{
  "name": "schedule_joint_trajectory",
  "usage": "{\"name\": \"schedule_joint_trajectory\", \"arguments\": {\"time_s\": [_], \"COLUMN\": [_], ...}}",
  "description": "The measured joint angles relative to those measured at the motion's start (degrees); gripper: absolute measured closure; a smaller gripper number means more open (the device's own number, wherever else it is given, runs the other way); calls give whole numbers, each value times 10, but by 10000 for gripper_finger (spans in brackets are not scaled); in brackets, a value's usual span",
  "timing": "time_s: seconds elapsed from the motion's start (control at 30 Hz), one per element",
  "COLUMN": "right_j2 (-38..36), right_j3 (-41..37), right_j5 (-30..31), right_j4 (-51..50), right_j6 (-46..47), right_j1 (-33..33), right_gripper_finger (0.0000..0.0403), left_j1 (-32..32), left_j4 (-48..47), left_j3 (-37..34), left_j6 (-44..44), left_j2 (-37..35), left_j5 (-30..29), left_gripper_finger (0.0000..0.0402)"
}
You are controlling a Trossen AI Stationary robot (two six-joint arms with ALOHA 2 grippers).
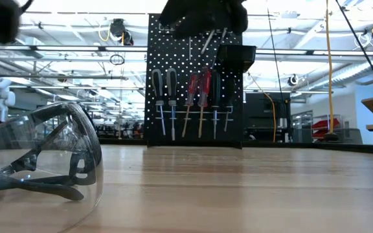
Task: Hang tools onto peg board
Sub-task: Hang the allen wrench on the pegboard
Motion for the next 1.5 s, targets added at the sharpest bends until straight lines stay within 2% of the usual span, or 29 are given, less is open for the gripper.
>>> {"name": "schedule_joint_trajectory", "arguments": {"time_s": [0.13, 0.3, 0.4, 0.5, 0.63, 0.8, 1.17, 1.5], "right_j2": [3, 3, 3, 3, 3, 3, 3, 3], "right_j3": [0, 0, 0, 0, 0, 0, 0, 0], "right_j5": [-13, -49, -59, -60, -60, -61, -58, -58], "right_j4": [-11, -16, -16, -17, -17, -16, -2, -5], "right_j6": [-2, -11, -19, -19, -23, -49, -64, 1], "right_j1": [0, 7, 7, 7, 9, 7, 4, 38], "right_gripper_finger": [231, 231, 231, 231, 231, 231, 231, 231], "left_j1": [-50, -83, -91, -97, -106, -109, -109, -127], "left_j4": [13, -4, -93, -206, -284, -282, -283, -252], "left_j3": [9, 84, 143, 195, 236, 247, 247, 253], "left_j6": [-137, -186, -204, -238, -276, -277, -280, -295], "left_j2": [72, 137, 173, 211, 254, 280, 285, 300], "left_j5": [-7, -23, -50, -51, -41, -37, -28, -53], "left_gripper_finger": [272, 272, 272, 272, 272, 272, 272, 272]}}
